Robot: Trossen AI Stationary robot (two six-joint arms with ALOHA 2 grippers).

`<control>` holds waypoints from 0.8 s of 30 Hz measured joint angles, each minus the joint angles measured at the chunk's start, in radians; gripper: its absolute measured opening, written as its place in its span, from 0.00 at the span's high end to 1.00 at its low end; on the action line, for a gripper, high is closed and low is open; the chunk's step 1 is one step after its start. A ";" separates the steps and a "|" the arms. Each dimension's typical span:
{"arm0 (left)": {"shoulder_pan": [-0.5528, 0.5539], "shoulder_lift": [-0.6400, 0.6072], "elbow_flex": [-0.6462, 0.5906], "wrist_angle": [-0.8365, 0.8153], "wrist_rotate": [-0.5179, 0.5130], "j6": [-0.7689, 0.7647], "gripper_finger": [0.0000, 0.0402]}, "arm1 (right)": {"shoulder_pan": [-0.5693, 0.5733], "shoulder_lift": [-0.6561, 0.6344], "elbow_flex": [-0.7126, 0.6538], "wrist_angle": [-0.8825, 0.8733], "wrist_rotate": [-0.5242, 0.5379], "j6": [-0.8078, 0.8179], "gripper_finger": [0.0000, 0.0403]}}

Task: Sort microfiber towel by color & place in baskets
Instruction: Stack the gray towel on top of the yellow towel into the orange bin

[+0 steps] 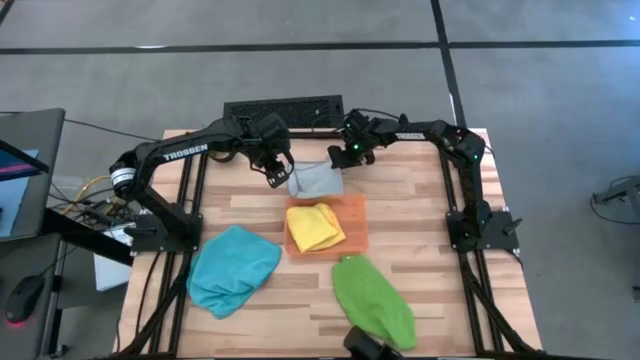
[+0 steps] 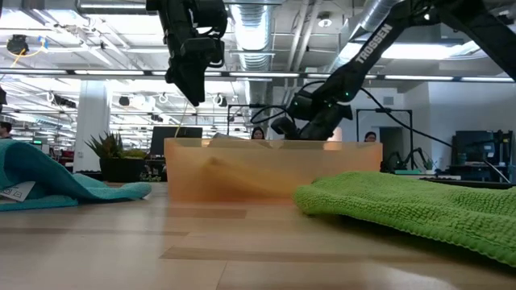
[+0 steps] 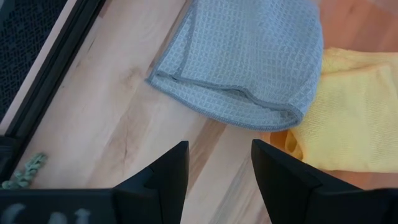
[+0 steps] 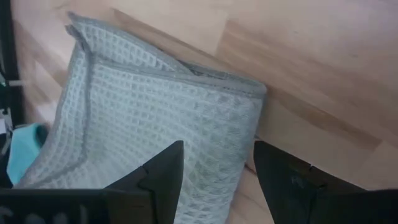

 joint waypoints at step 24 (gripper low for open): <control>0.000 0.000 0.000 0.002 0.001 0.017 0.58 | 0.059 0.000 0.000 0.002 0.109 0.045 0.78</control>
